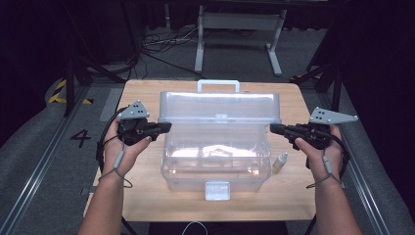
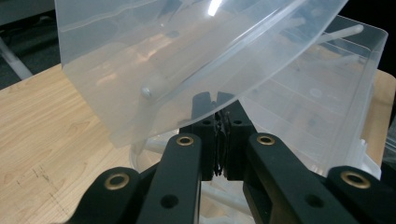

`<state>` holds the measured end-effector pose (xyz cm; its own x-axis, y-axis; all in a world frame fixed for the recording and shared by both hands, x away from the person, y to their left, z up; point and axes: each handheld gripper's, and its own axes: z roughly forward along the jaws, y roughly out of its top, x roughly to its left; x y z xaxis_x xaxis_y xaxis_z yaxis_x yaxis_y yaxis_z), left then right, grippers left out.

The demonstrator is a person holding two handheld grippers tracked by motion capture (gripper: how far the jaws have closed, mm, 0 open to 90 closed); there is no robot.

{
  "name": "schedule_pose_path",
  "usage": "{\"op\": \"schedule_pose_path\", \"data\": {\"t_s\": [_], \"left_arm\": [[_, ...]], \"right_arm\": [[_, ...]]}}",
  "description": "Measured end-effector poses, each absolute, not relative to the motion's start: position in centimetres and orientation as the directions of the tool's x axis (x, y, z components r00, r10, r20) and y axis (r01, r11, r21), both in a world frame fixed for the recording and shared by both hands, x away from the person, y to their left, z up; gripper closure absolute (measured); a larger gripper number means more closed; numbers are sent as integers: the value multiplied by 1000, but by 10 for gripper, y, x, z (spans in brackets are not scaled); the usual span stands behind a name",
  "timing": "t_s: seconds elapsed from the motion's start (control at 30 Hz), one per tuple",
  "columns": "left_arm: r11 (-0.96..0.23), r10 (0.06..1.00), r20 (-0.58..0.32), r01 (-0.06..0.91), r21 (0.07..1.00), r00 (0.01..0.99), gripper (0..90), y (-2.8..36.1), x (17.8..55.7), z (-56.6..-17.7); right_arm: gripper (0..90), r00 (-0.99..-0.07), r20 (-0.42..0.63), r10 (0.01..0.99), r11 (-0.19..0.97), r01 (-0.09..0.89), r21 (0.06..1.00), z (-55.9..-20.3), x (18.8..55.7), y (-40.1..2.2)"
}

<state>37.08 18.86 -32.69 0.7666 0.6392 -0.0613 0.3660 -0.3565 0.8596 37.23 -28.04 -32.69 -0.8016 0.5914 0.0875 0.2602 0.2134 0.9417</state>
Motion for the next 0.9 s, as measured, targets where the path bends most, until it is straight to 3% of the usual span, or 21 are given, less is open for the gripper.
{"op": "schedule_pose_path", "data": {"t_s": [0.43, 0.57, 0.9], "left_arm": [[-336, 651, -58, 356, 872, 757, 884, 188, 374, -327], [-334, 651, -59, 356, 873, 757, 886, 189, 375, -326], [-337, 657, -45, 346, 876, 753, 886, 187, 381, -322]], "right_arm": [[900, -794, 82, 603, 225, 267, 937, -331, 367, -284], [827, -792, 70, 607, 243, 269, 932, -332, 364, -285], [749, -756, 39, 653, 256, 269, 929, -325, 351, -293]]}}
